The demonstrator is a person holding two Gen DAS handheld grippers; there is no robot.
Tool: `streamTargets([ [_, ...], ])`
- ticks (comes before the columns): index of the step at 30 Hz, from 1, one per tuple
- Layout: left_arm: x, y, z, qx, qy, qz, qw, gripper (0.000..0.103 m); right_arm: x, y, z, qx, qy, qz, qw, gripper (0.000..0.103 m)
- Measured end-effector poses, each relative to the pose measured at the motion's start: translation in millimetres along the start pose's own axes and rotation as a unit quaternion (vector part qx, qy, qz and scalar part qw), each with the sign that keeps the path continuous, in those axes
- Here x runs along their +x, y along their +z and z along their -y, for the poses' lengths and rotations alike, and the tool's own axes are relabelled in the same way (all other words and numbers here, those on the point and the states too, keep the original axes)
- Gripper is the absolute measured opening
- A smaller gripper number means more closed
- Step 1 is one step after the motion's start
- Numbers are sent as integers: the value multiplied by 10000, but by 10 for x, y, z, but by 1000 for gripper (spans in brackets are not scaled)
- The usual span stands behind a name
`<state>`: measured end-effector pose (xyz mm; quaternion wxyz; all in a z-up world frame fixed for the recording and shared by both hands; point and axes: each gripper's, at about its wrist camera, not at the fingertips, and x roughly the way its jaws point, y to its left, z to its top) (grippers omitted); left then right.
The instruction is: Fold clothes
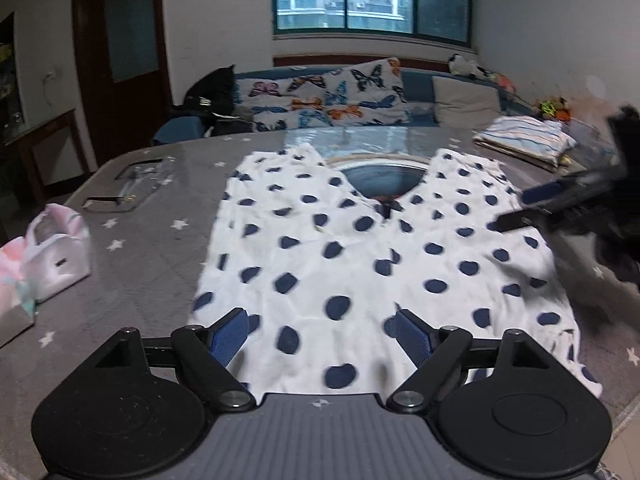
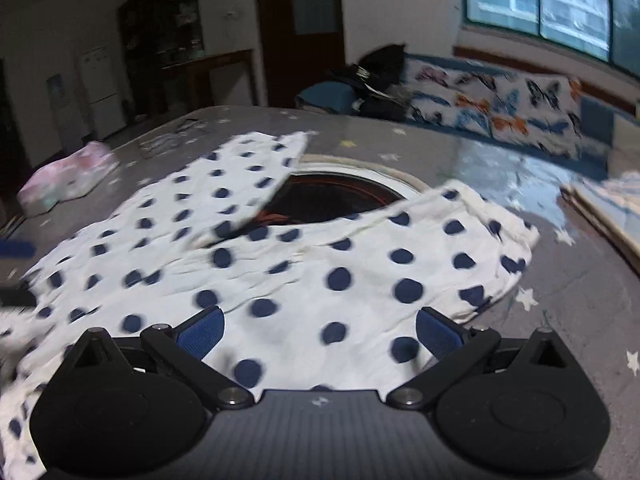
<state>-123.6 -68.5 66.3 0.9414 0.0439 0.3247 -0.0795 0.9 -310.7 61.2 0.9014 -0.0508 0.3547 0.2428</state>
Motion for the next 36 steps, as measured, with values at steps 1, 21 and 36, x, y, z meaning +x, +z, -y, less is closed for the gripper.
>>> streamTargets([
  [1, 4, -8, 17, 19, -19, -16, 10000, 83, 36, 1, 35, 12, -54, -30, 10000, 103],
  [21, -97, -255, -464, -442, 705, -159, 9964, 68, 246, 713, -278, 24, -590, -273, 9979, 96],
  [36, -144, -406, -687, -1078, 174, -358, 9934, 47, 1588, 1845, -1265, -5, -263, -766, 9967, 69],
])
